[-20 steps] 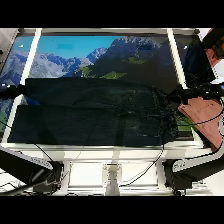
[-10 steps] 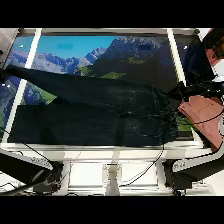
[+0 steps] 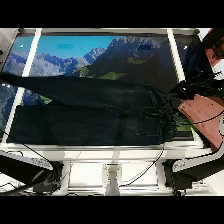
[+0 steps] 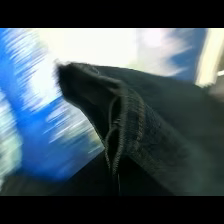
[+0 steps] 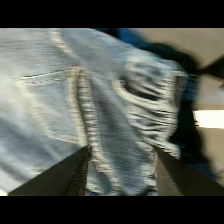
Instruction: Fold the clothes and pants, and hang the long-sleeved shirts on hangers.
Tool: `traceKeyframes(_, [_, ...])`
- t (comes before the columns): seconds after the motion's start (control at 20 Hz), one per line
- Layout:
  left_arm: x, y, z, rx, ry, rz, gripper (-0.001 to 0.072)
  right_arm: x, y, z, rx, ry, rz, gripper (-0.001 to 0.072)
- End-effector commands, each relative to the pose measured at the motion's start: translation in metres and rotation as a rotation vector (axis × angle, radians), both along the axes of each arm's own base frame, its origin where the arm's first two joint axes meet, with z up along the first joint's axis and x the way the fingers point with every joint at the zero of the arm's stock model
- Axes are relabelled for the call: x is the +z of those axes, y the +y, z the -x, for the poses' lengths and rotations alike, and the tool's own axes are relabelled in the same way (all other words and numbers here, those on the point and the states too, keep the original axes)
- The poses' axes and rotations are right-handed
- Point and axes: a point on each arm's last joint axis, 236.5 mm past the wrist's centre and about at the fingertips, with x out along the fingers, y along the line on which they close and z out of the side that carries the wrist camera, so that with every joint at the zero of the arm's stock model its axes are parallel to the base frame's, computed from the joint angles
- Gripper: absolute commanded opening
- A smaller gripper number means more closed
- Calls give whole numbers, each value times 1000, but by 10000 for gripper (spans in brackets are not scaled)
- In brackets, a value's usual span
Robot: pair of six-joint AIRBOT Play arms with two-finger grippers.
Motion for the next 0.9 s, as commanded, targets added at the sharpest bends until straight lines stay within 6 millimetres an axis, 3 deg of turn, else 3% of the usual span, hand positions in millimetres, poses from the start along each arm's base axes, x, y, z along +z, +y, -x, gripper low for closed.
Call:
traceKeyframes(0.0, [-33, 26, 35, 36, 208, -125, 19, -16, -25, 5, 7, 23, 127, 482])
traceKeyframes(0.2, [-45, 4, 21, -21, 226, -116, 21, -31, -27, -1, -7, 26, 121, 494])
traceKeyframes(0.55, [-55, -39, -3, -121, 235, -115, 21, -59, 9, -10, 68, 2, -38, 565])
traceKeyframes(0.85, [-56, -48, -7, -139, 236, -116, 22, -71, 37, -24, 135, -31, 10, 561])
